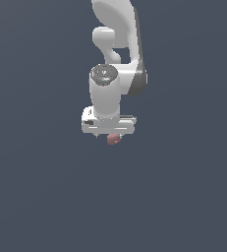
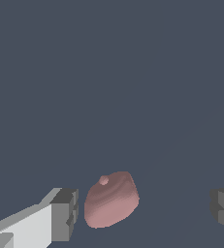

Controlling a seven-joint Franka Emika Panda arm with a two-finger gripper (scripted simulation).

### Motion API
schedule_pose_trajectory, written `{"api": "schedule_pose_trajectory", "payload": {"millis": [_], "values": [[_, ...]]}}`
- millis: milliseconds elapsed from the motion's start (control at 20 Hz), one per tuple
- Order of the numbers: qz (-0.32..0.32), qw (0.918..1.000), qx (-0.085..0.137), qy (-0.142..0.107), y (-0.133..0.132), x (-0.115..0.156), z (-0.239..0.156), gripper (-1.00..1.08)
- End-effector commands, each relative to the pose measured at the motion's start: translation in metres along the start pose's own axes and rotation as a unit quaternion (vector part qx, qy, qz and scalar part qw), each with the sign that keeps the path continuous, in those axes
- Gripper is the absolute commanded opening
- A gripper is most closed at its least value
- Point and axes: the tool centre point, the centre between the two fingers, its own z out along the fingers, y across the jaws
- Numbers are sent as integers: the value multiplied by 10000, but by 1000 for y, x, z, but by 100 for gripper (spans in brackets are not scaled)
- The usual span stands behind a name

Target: Pick up the object and move it to a goal position.

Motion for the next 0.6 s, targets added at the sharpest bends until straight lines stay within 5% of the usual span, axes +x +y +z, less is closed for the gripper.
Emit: {"api": "schedule_pose_trajectory", "payload": {"millis": [0,550], "values": [[0,10000,0,0,0,0,0,100],[182,9997,-112,96,24,8,-14,100]]}}
